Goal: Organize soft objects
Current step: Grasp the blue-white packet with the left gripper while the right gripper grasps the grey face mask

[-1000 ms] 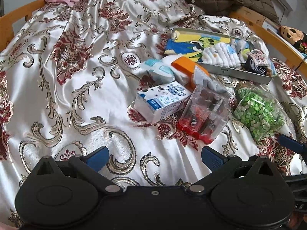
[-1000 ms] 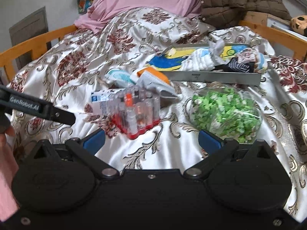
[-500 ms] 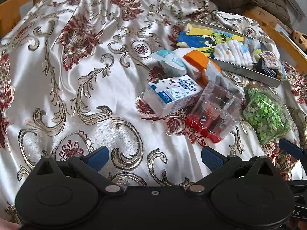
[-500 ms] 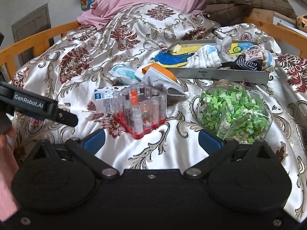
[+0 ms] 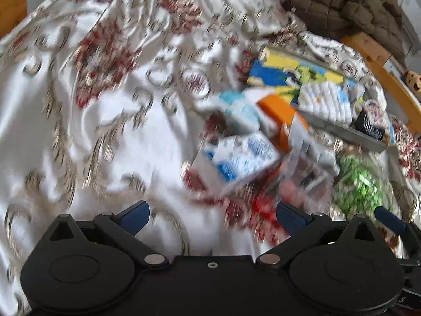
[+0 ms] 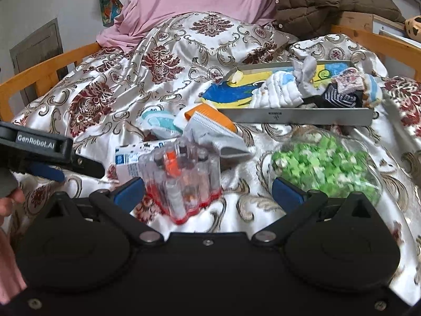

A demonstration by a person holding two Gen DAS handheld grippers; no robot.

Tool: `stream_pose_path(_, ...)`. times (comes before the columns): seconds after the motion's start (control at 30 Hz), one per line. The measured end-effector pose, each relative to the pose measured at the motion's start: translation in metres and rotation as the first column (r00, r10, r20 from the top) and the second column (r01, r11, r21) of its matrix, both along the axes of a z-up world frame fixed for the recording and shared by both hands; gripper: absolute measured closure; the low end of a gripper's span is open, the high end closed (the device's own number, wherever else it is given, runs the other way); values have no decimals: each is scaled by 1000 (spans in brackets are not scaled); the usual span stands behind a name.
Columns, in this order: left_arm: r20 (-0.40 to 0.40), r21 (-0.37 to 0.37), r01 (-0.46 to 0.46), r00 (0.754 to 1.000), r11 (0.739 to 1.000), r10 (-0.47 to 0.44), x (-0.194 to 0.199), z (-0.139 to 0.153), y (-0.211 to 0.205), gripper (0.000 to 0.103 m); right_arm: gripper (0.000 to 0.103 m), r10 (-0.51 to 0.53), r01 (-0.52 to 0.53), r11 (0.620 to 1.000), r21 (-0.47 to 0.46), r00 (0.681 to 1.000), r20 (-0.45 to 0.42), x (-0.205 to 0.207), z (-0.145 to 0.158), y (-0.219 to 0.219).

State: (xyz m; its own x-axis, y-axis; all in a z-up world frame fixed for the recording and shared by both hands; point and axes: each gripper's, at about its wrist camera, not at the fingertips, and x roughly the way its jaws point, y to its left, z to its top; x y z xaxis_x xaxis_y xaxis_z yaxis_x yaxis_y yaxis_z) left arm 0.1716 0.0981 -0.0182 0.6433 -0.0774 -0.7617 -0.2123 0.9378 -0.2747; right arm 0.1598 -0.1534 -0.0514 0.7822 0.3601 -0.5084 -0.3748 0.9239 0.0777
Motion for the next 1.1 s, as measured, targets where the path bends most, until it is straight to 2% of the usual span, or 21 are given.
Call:
stream_pose_path(0.13, 81, 26, 8, 997, 1000, -10, 17, 6, 0, 1, 1, 12, -12, 1000, -11, 999, 29, 23, 2, 12)
stream_pose_path(0.23, 113, 18, 14, 993, 1000, -16, 31, 5, 1, 1, 1, 3, -3, 1000, -5, 999, 42, 44, 6, 20)
stream_pose_path(0.37, 141, -9, 22, 990, 1000, -20, 50, 0, 5, 1, 1, -30, 30, 1000, 8, 999, 27, 73, 11, 28)
stream_pose_path(0.6, 184, -30, 42, 982, 999, -36, 76, -12, 12, 1, 1, -58, 58, 998, -26, 998, 2, 114, 7, 37)
stream_pose_path(0.7, 181, -81, 50, 983, 995, -35, 86, -17, 20, 1, 2, -61, 60, 998, -32, 997, -37, 130, 3, 42)
stream_pose_path(0.87, 175, -181, 56, 984, 982, -24, 100, -27, 30, 2, 23, -68, 66, 998, -21, 992, -109, 145, -10, 45)
stream_pose_path(1.1, 171, -244, 75, 985, 967, -33, 111, -38, 35, 18, 39, -52, 58, 998, 31, 986, -159, 147, -21, 44)
